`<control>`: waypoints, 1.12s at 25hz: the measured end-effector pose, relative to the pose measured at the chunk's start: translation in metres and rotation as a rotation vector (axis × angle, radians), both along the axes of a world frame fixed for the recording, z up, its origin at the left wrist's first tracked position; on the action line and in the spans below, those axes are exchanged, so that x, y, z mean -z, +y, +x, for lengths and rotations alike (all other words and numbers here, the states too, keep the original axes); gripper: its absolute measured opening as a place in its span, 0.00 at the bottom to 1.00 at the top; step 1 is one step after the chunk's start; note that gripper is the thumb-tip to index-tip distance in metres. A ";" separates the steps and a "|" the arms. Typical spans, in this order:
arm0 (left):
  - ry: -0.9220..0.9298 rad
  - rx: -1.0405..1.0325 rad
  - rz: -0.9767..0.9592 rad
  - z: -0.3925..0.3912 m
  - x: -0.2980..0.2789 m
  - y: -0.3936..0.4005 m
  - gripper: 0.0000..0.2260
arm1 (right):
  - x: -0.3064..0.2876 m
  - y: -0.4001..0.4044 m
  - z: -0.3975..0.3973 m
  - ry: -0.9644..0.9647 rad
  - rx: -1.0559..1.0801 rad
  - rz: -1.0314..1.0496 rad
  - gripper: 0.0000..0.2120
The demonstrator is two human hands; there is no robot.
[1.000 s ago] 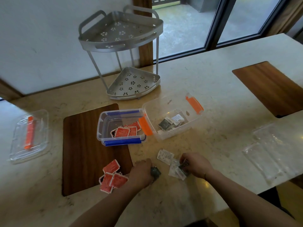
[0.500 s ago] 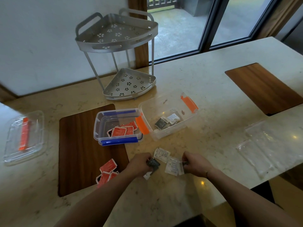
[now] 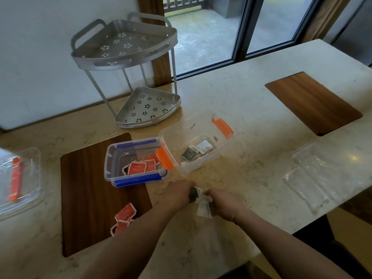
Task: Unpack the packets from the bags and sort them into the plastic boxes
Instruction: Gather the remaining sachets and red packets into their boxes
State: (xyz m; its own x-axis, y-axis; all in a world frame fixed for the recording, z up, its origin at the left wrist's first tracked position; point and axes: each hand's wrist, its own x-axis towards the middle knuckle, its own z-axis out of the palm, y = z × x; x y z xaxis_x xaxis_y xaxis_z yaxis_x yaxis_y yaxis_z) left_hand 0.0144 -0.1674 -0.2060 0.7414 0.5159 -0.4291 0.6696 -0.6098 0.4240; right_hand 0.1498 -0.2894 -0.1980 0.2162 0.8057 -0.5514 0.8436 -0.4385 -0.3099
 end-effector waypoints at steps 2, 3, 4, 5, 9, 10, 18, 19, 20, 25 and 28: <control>-0.003 0.027 0.061 -0.001 0.004 0.000 0.15 | 0.002 -0.002 0.000 -0.044 -0.026 0.019 0.16; -0.011 0.015 0.070 -0.003 0.004 0.000 0.13 | 0.003 -0.002 0.001 -0.056 -0.029 0.028 0.16; -0.027 -0.010 0.068 -0.006 0.005 0.001 0.12 | 0.004 -0.001 0.002 -0.053 -0.018 0.030 0.15; -0.047 -0.032 0.074 -0.009 0.006 0.003 0.10 | 0.004 0.002 0.003 -0.042 0.001 0.032 0.14; -0.175 -0.113 0.219 -0.022 0.004 0.011 0.05 | 0.000 0.012 0.010 -0.059 0.078 0.168 0.08; -0.215 -0.132 0.242 -0.026 0.002 0.011 0.05 | -0.002 0.012 0.011 -0.073 0.103 0.235 0.07; -0.118 0.054 0.201 -0.074 -0.003 -0.016 0.12 | -0.010 -0.031 -0.002 -0.096 -0.170 0.250 0.14; -0.108 0.062 0.212 -0.076 -0.006 -0.019 0.13 | -0.010 -0.035 -0.004 -0.096 -0.215 0.208 0.15; -0.090 0.068 0.218 -0.079 -0.008 -0.022 0.14 | -0.009 -0.038 -0.006 -0.085 -0.230 0.163 0.15; 0.091 0.072 0.018 -0.095 -0.015 -0.027 0.12 | -0.009 -0.028 -0.013 0.047 -0.063 0.089 0.11; 0.074 -0.053 -0.104 -0.086 -0.013 -0.010 0.22 | -0.009 -0.010 -0.011 0.034 0.124 0.125 0.18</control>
State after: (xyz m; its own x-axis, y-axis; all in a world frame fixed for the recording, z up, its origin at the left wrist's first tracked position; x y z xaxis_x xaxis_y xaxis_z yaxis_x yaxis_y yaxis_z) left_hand -0.0715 -0.1773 -0.1930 0.6786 0.5032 -0.5350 0.7316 -0.5277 0.4316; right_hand 0.1393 -0.2998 -0.1888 0.3006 0.8370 -0.4573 0.7736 -0.4944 -0.3964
